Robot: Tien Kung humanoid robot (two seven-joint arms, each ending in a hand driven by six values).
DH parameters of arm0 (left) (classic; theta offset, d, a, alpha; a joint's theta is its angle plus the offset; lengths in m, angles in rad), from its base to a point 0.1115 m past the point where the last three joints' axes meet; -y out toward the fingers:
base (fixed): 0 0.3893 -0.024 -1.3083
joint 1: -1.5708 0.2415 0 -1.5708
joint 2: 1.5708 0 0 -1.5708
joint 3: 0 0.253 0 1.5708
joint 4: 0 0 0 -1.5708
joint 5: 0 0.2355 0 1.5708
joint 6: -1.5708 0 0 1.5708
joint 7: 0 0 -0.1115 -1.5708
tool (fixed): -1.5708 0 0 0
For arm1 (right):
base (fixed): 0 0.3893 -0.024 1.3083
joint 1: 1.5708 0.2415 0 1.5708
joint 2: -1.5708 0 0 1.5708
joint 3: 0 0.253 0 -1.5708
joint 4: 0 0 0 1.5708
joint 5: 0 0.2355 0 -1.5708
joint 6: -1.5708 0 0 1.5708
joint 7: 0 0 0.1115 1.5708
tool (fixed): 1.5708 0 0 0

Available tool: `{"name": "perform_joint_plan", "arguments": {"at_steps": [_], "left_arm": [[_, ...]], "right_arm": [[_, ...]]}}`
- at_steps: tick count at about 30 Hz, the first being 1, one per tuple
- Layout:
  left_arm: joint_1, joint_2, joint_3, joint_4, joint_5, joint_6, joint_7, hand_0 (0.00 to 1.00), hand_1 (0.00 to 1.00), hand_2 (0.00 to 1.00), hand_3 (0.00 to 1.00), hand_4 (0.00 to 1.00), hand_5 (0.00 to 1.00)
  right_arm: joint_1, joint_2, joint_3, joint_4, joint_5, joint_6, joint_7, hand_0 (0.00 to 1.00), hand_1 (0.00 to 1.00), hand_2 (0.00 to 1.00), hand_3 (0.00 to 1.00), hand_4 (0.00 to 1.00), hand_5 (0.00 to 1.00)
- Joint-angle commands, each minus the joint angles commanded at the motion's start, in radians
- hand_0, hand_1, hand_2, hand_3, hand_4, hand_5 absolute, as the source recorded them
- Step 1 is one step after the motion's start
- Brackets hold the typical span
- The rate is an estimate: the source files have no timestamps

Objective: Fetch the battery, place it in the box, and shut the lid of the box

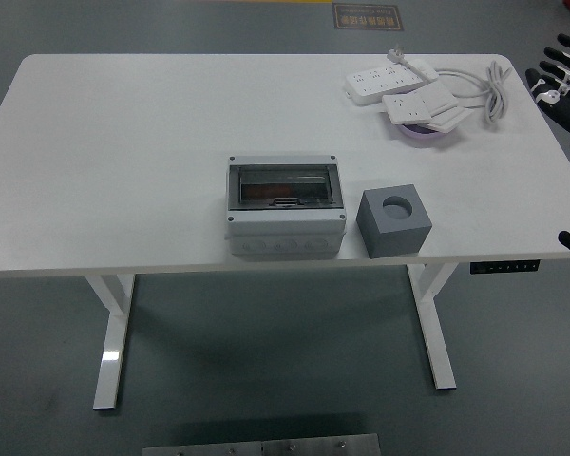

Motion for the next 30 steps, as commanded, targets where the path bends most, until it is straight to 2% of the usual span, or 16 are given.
{"name": "perform_joint_plan", "arguments": {"at_steps": [17,30], "left_arm": [[-0.002,0.018,-0.009,-0.001,0.018,-0.002,0.008,0.646,0.705,0.649,0.625,0.695,0.312],[0.004,0.013,0.001,-0.001,0.003,0.000,0.001,0.647,0.704,0.649,0.626,0.694,0.316]], "right_arm": [[-0.003,0.008,-0.012,-0.004,0.020,-0.016,0.019,0.829,0.796,0.769,0.789,0.775,0.144],[0.007,0.008,-0.030,-0.009,0.037,-0.025,0.030,0.815,0.781,0.747,0.761,0.769,0.159]]}}
